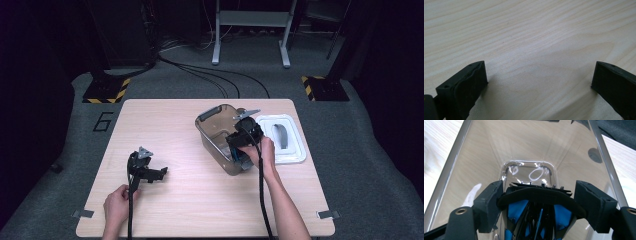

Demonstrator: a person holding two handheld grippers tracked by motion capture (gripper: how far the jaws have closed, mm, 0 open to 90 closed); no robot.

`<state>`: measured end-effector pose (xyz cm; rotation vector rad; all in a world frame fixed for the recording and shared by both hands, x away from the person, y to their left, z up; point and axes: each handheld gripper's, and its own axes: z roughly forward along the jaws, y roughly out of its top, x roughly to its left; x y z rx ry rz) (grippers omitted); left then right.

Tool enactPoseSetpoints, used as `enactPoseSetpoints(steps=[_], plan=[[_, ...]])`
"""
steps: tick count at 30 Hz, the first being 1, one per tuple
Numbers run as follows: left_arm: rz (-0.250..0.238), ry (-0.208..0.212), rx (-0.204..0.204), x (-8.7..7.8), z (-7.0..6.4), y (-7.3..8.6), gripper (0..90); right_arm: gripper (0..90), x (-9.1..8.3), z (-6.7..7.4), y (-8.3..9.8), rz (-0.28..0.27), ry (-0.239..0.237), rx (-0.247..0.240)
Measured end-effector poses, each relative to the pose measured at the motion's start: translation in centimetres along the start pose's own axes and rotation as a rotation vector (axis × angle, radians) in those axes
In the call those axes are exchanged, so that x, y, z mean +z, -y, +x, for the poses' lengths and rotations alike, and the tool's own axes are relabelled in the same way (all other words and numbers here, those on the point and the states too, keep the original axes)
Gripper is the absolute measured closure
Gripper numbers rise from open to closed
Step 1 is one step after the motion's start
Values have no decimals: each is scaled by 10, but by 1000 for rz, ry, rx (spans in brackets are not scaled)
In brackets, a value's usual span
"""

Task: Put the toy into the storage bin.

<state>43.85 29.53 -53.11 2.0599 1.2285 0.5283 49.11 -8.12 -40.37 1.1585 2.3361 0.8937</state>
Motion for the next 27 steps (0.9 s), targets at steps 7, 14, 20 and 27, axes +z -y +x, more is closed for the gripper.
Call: enactPoseSetpoints(steps=[7,14,20,27], plan=[[1,0,1,0,0,0,0,240,-7,0,4,17,-7,-27],[0,0,0,0,0,0,0,239,-14,-1,5,45,-25,-59],[0,0,0,0,0,0,0,239,-21,-3,5,88,-36,-81],[0,0,0,0,0,0,0,237,-28,-4,8,121,-46,-62]])
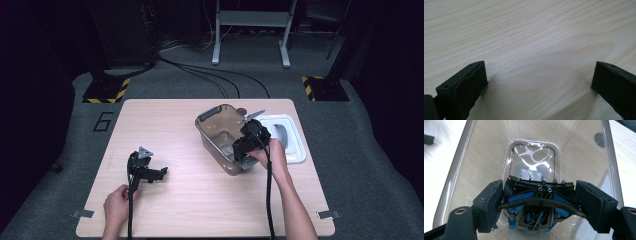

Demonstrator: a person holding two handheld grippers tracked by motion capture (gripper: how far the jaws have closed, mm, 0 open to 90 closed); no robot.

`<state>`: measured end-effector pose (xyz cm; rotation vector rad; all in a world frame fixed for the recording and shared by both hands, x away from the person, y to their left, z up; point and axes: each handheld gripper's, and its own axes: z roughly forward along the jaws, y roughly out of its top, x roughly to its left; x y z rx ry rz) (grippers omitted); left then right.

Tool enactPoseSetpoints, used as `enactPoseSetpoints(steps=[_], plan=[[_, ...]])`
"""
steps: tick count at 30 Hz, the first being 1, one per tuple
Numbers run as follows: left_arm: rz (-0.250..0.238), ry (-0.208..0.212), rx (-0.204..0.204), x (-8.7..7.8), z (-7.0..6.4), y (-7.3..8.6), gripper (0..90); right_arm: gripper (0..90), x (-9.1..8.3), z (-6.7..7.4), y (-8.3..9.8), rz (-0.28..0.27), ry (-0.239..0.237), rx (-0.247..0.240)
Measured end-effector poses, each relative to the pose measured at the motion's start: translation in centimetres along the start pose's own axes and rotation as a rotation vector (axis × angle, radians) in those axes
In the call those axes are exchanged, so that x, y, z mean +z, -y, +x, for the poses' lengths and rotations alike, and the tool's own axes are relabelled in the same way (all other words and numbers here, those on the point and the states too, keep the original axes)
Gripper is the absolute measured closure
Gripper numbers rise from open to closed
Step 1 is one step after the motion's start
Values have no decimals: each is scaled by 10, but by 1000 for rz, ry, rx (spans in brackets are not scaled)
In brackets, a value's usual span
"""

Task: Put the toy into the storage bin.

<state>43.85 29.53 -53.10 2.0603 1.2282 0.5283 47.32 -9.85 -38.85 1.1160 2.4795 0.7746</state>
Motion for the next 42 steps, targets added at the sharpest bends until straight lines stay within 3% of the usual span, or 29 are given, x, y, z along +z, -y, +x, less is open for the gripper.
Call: enactPoseSetpoints(steps=[13,42], plan=[[0,0,0,0,0,0,0,234,-8,-3,3,69,-25,15],[0,0,0,0,0,0,0,232,-7,-1,6,70,-22,60]])
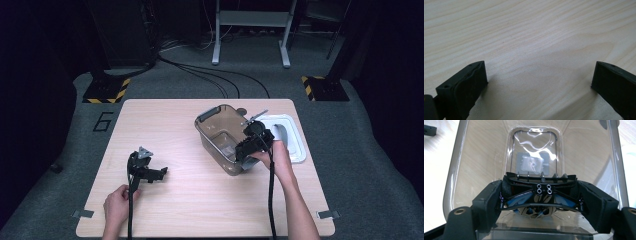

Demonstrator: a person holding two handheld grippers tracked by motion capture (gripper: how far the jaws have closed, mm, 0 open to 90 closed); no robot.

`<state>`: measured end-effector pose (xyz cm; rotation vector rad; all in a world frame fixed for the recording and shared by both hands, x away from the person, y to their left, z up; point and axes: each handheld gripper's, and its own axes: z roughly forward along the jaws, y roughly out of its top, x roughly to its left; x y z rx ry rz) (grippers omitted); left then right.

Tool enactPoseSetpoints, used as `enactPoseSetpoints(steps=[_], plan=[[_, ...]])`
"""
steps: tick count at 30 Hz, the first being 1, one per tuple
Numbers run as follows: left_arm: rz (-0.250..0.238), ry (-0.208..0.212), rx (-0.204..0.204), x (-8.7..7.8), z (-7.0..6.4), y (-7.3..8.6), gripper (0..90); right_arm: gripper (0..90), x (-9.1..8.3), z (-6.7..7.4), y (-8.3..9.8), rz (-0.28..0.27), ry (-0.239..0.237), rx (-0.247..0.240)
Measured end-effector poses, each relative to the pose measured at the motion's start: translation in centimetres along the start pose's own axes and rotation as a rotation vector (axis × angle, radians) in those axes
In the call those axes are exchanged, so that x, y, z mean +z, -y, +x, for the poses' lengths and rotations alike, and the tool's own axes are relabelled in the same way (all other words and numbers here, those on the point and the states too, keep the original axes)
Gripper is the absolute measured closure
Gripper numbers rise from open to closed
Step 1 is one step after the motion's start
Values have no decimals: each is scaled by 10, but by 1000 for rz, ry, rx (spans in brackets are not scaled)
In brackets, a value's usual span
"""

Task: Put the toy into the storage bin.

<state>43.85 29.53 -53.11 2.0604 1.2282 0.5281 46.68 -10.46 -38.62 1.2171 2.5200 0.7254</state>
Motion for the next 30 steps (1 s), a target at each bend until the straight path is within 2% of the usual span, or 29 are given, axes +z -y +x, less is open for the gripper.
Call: enactPoseSetpoints(steps=[20,21,24,29,30], plan=[[0,0,-1,0,0,0,0,218,-1,1,2,-5,4,-4],[0,0,0,0,0,0,0,175,0,1,3,3,1,-11],[0,0,0,0,0,0,0,146,0,-1,6,0,-7,-10],[0,0,0,0,0,0,0,111,-7,-6,16,-40,-18,0],[0,0,0,0,0,0,0,78,-11,-8,21,-59,-21,7]])
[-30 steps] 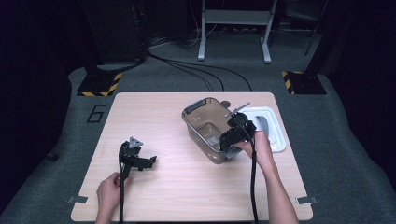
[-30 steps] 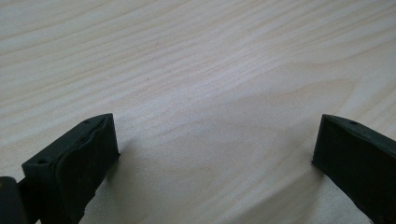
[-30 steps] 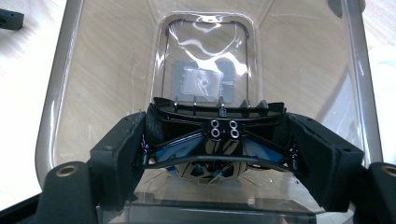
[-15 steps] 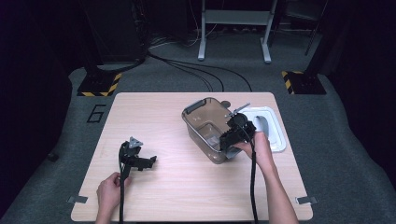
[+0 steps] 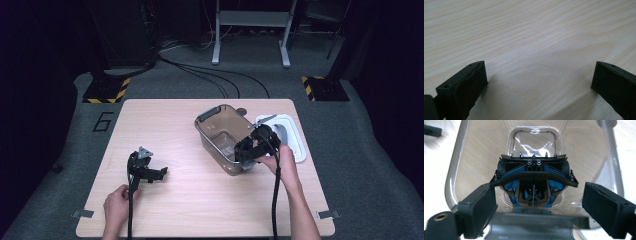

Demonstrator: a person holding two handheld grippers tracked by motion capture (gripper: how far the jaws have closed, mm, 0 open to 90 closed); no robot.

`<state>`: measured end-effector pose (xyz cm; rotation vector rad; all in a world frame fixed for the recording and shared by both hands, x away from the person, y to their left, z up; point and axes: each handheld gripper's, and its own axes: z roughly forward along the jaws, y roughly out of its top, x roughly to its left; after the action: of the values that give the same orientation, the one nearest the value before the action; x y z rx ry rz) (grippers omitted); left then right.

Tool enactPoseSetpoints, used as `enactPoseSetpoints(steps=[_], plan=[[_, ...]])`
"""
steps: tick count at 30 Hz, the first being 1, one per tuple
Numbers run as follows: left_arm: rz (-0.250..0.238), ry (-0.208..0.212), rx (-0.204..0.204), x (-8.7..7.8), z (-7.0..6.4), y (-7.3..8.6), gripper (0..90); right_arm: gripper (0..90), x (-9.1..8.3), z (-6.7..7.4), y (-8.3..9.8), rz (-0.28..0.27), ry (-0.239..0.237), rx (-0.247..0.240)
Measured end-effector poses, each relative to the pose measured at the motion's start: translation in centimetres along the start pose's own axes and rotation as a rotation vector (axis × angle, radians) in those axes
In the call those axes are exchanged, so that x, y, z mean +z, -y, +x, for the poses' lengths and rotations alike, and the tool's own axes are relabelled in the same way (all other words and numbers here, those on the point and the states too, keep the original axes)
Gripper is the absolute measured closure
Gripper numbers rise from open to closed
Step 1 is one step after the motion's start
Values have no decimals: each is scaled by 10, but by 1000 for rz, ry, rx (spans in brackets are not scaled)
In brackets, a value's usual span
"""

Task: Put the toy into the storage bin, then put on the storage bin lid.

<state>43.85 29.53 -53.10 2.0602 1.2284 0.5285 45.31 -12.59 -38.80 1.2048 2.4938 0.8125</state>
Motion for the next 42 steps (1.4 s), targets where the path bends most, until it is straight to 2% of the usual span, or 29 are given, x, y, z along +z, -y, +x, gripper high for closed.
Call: enactPoseSetpoints(steps=[2,5,6,7,8,10,12,13,14,15,18,19,21,22,23,25,26,28,29,30,32,34,42], plan=[[0,0,0,0,0,0,0,70,-3,-1,2,-15,-4,6],[0,0,0,0,0,0,0,19,-17,-6,11,-68,-9,22],[0,0,0,0,0,0,0,19,-17,-6,11,-68,-9,22],[0,0,0,0,0,0,0,1,-24,-8,15,-96,-20,34],[0,0,0,0,0,0,0,1,-24,-8,15,-96,-20,34],[1,0,0,0,0,0,0,0,-32,-12,22,-130,-5,47],[0,0,1,0,0,0,0,0,-34,-14,24,-140,2,52],[0,0,0,0,0,0,0,0,-39,-20,29,-162,11,70],[0,0,0,0,0,0,0,0,-39,-20,29,-162,11,70],[0,0,0,0,0,0,0,0,-42,-27,35,-179,26,101],[1,0,0,0,0,0,0,0,-44,-36,41,-194,35,116],[1,1,1,0,0,0,0,0,-47,-43,47,-213,50,142],[0,1,1,0,0,0,0,0,-48,-50,53,-224,56,162],[1,1,1,0,0,0,0,0,-48,-50,53,-224,56,162],[1,1,1,0,0,0,0,0,-48,-57,59,-222,90,184],[1,1,1,0,0,0,0,0,-47,-61,61,-221,98,198],[1,1,2,0,0,0,0,0,-43,-69,67,-220,105,225],[1,1,1,0,0,0,0,0,-38,-78,72,-212,129,238],[1,1,1,0,0,0,0,0,-38,-78,72,-212,129,238],[0,0,1,0,0,0,0,0,-35,-81,74,-209,141,260],[1,1,1,0,0,0,0,0,-27,-89,79,-198,163,271],[1,1,2,0,0,0,0,0,-16,-100,85,-182,164,317],[1,1,2,0,0,0,0,0,8,-119,90,-153,189,367]])
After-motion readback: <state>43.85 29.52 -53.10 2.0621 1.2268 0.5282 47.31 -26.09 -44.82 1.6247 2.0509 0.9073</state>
